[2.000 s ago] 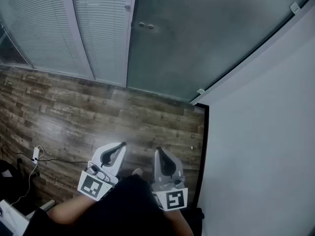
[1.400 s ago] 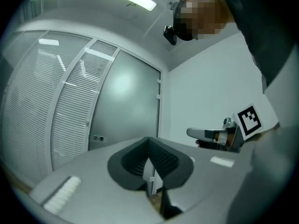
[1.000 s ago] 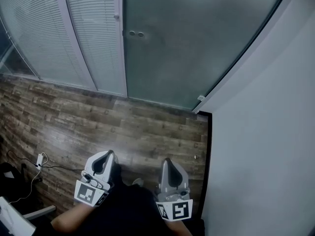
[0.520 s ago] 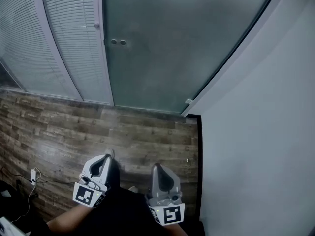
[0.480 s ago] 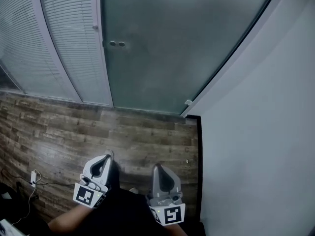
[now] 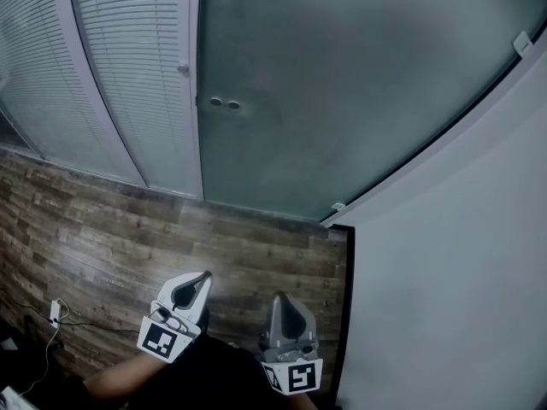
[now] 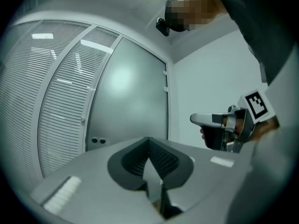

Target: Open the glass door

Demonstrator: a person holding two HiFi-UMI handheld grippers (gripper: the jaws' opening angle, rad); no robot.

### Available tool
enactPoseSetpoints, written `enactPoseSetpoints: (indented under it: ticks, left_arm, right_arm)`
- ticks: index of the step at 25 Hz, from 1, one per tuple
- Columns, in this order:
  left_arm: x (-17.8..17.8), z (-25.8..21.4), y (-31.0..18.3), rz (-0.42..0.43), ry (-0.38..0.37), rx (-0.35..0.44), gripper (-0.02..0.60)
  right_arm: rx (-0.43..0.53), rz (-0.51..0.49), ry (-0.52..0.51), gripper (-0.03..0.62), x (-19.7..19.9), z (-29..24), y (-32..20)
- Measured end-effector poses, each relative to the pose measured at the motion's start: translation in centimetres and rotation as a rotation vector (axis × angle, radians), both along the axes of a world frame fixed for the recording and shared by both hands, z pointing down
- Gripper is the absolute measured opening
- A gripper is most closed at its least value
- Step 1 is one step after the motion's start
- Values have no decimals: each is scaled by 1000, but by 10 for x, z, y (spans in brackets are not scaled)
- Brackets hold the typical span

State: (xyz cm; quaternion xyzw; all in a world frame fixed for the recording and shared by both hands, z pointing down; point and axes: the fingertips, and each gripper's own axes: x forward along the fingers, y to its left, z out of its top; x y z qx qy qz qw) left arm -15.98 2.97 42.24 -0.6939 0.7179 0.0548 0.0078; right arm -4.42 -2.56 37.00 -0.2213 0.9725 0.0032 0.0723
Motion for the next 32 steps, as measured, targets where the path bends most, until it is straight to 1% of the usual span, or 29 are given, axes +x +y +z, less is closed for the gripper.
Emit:
enactPoseSetpoints:
  ticks: [4,7,11,14,17,19,21,24,27,32]
  left_arm:
    - [-39,-4,-9,-24,37,16,0]
    - [-66,-2,-14,-34,53,10,0]
    - [-96,-2,-24,-47,54,5,0]
    - [-112,-7,-35,-28,60,15,0]
    - [-130,-6,-43,-8,68,1,0]
    - [-139,0,-49,-7,64,-8,0]
    - [-147,3,-56,-18,67,1,0]
    - [-155,3,-65,-48,81,8,0]
    - [-159,7,-81,-80,72,-2,0]
    - [-172,12,-108,-163,68,-5,0]
  right_arm:
    - [15,-15,43,2,-47,-2,-9]
    - [8,-20,68,2,-79,0,-18]
    - [9,-19,85,2,-114,1,-32]
    - [4,-3,92,2,-136,1,-44]
    - [1,11,98,2,-156,3,-54]
    - [-7,21,98,2,-163,11,-59]
    - [-16,21,100,3,-169,17,-64]
    - [-15,-10,118,2,-177,18,-71]
    - [-28,-64,126,2,-188,25,-87]
    - [-25,-153,132,2,-208,40,-118]
